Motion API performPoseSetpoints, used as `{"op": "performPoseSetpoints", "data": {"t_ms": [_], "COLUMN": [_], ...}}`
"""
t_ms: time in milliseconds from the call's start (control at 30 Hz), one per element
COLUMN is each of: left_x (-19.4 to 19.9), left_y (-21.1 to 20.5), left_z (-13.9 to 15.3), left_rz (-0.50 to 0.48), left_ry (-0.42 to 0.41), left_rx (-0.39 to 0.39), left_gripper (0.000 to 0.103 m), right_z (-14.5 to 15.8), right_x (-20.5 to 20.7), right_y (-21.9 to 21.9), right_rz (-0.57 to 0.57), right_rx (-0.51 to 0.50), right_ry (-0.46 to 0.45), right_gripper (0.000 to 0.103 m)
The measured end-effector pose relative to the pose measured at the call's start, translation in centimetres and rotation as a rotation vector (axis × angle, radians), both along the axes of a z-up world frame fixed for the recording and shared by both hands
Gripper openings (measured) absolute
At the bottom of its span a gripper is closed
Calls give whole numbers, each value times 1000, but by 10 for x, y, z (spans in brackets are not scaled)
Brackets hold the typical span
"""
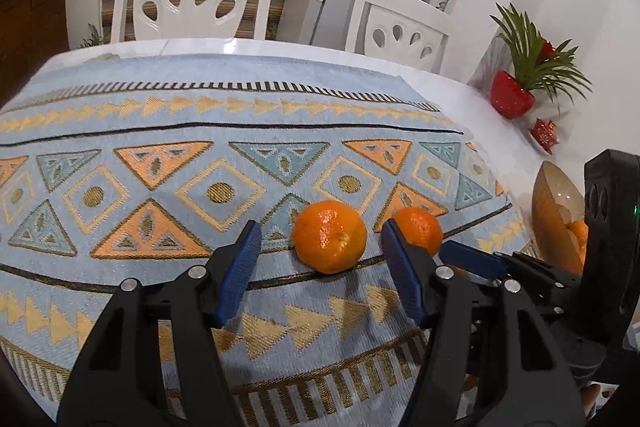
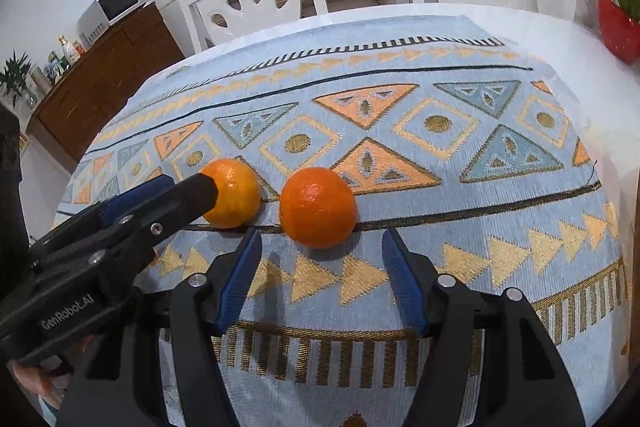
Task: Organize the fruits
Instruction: 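Grasp a mandarin with the left tool while the right tool grasps the other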
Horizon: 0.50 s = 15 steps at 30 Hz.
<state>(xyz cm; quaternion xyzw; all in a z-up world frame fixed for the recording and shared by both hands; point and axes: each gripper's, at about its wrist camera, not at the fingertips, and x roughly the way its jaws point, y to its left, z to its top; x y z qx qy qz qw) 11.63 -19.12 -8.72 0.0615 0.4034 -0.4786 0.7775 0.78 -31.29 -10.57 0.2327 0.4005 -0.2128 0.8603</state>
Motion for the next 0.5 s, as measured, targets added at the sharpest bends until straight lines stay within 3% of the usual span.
{"op": "performPoseSetpoints", "data": {"t_ms": [67,200,267,500], "left_x": [2,5,9,11], "left_y": [0,-2,-2,-4], "left_z": [-1,-5,-7,-8], "left_rz": [1,-10,-10,5], "left_ry": [18,46,70,76], "left_rx": [-4,1,-1,-2], "left_gripper": [63,63,63,63], "right_z": [1,1,0,0], "right_x": [2,7,8,11], "right_y": [2,6,7,6], "right_rz": [2,10,13,11], "right_rx": [-22,-49,-59,-70], "right_ry": [4,10,16,28], "right_gripper": [60,44,41,39]}}
